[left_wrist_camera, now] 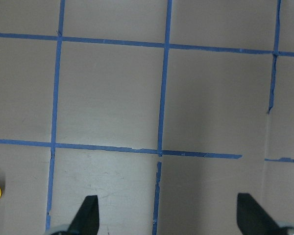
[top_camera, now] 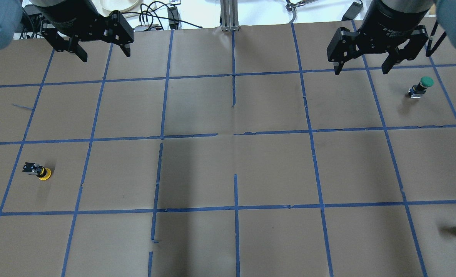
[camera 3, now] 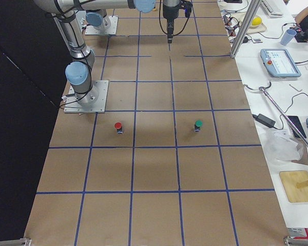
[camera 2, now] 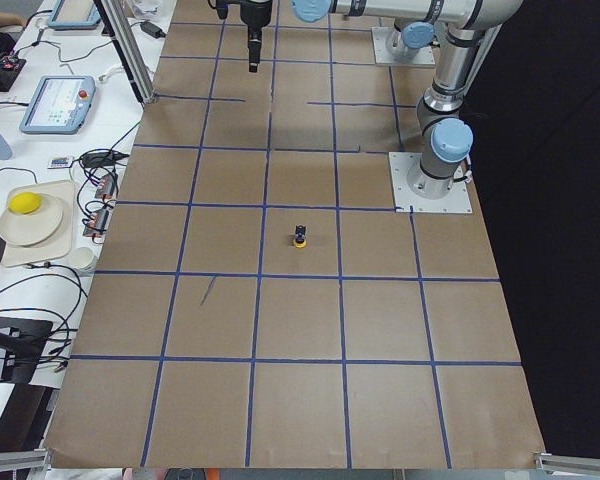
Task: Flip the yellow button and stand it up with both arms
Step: 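Move the left gripper down toward the yellow-capped button lying on its side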
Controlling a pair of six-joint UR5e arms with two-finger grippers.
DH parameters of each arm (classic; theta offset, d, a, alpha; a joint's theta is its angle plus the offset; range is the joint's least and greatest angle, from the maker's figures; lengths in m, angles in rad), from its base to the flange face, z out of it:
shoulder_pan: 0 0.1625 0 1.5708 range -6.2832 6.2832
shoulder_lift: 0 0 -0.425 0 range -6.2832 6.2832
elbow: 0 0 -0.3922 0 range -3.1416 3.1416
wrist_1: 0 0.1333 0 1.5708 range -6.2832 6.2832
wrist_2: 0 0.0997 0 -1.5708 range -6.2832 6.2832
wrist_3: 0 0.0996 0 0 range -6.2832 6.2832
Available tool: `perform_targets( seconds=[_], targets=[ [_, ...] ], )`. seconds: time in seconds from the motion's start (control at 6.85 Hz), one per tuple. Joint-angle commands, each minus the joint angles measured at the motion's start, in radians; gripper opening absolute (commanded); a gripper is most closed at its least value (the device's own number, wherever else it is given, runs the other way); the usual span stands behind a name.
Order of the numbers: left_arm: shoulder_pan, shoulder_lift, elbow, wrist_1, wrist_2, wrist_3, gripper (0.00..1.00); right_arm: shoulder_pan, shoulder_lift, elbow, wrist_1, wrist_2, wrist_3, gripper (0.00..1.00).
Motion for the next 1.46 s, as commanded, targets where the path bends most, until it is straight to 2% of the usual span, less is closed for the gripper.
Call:
perform_targets(
  seconds=[0.0, 0.44, 0.58, 0.73, 0.88, 1.02, 1.17, 1.31],
  targets=[
    [-0.001, 0.004, -0.001, -0.043, -0.002, -0.004, 1.00, 0.001, -0.002, 0.004, -0.009, 0.005, 0.005, 1.00],
    [0.010, 0.010, -0.017, -0.077, 0.014, -0.002, 1.00, 0.001, -0.002, 0.004, 0.002, 0.014, 0.004, 1.00],
    [0.028, 0.012, -0.025, -0.130, 0.014, 0.004, 1.00, 0.001, -0.002, 0.004, 0.008, 0.040, 0.002, 1.00],
    [0.076, -0.008, -0.046, -0.125, 0.013, 0.040, 1.00, 0.001, -0.005, 0.004, 0.014, 0.041, 0.004, 1.00],
    [0.195, -0.014, -0.081, -0.123, 0.008, 0.126, 1.00, 0.001, -0.007, 0.002, 0.041, 0.041, 0.002, 1.00],
    [0.319, -0.022, -0.118, -0.107, 0.010, 0.306, 1.00, 0.001, -0.007, 0.002, 0.039, 0.039, 0.004, 1.00],
    [0.429, -0.039, -0.163, -0.031, 0.005, 0.441, 1.00, 0.001, -0.008, 0.002, 0.039, 0.038, 0.006, 1.00],
    [0.528, -0.074, -0.224, 0.102, 0.007, 0.555, 1.00, 0.001, -0.005, 0.002, 0.030, 0.042, -0.001, 1.00]
  ],
)
